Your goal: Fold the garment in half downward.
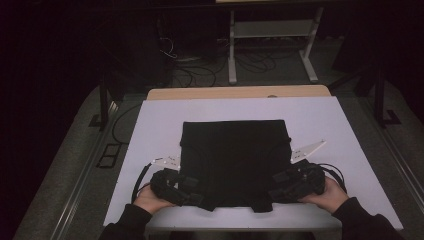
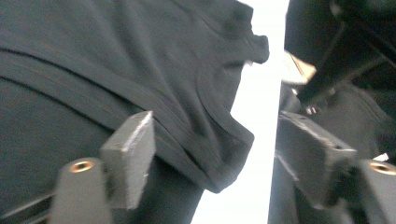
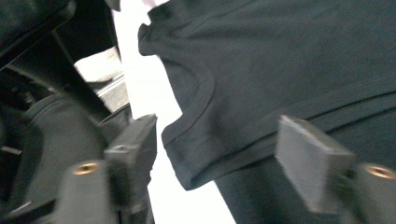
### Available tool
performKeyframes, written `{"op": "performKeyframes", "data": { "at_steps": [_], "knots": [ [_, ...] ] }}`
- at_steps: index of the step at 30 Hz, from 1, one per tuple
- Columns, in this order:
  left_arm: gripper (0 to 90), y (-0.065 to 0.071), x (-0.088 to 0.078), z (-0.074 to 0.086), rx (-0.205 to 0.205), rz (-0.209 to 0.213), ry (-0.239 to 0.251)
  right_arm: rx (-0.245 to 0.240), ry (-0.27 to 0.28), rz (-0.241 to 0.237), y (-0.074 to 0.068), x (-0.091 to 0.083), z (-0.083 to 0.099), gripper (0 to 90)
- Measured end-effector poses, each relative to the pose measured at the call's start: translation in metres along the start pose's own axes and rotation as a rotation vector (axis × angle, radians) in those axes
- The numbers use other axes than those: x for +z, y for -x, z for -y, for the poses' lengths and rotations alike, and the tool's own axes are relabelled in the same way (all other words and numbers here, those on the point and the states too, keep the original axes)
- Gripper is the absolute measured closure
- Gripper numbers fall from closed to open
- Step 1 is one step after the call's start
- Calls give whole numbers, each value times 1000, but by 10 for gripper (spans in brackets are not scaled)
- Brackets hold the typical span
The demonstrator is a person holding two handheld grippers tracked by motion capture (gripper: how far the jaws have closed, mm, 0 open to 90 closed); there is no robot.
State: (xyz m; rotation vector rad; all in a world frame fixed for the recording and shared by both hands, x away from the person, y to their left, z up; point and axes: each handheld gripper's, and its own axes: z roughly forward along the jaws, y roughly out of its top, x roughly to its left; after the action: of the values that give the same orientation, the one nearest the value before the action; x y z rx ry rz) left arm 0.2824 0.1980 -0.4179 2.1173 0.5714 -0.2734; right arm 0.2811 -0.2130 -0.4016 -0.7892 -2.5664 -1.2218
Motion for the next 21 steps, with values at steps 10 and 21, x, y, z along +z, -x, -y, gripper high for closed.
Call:
{"op": "performKeyframes", "data": {
  "at_steps": [10, 21],
  "knots": [
    [86, 0, -13, -2, -21, -79, 106, -9, 75, 80, -1, -10, -11, 0],
    [0, -1, -27, 4, -31, -211, 188, -28, 98, 141, 2, -9, -26, 0]
  ]
}}
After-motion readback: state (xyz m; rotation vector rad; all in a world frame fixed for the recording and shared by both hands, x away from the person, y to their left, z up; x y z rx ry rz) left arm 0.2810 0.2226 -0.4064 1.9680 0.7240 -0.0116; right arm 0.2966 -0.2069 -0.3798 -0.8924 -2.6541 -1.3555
